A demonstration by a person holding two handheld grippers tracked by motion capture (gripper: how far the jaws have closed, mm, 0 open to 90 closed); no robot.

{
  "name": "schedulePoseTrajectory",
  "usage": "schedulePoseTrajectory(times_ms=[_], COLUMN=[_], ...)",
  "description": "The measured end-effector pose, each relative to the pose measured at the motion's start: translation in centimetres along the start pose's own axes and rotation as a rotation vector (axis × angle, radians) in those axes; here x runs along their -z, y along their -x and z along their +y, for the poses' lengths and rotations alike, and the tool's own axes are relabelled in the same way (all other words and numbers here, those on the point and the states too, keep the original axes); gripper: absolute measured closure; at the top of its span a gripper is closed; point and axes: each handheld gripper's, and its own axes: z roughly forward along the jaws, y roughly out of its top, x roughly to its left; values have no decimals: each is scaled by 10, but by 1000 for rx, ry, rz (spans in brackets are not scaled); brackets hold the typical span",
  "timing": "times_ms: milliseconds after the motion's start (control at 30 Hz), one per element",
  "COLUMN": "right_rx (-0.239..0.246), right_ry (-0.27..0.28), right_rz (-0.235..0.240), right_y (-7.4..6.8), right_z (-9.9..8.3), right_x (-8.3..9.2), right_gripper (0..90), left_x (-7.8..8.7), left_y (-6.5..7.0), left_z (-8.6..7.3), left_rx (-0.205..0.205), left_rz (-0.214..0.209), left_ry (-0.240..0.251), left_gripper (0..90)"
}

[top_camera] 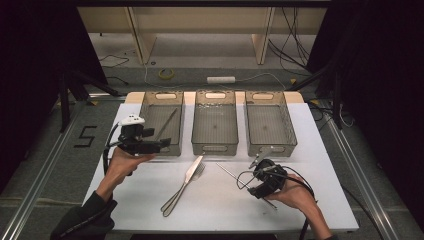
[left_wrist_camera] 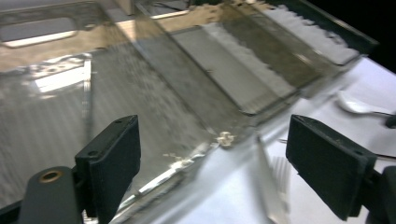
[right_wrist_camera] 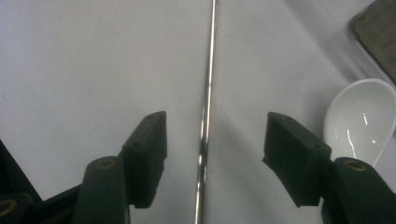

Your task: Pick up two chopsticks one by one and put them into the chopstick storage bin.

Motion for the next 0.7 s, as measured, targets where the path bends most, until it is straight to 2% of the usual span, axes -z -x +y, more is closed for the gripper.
schedulePoseTrajectory(times_ms=[133, 200, 267, 333, 467, 633, 700], right_rx=[6, 16, 24, 27, 35, 52, 55], right_ry=[-47, -79, -99, -119, -146, -185, -191], right_rz=[14, 18, 8, 11, 14, 19, 22], right_y=[2, 3, 3, 4, 4, 4, 4], right_z=[2, 3, 4, 6, 10, 14, 15], right_x=[-4, -7, -9, -11, -17, -22, -23], right_gripper=[465, 485, 518, 548, 594, 657, 675], left_x=[3, 6, 10, 14, 16, 14, 14], left_y=[13, 21, 28, 34, 40, 44, 45], left_z=[-8, -13, -16, -19, -28, -39, -42], left_rx=[-29, -45, -71, -73, -90, -123, -124], left_rz=[-20, -11, -15, -26, -47, -37, -37], left_ry=[15, 46, 57, 78, 64, 45, 45], left_gripper=[166, 168, 168, 168, 165, 160, 159])
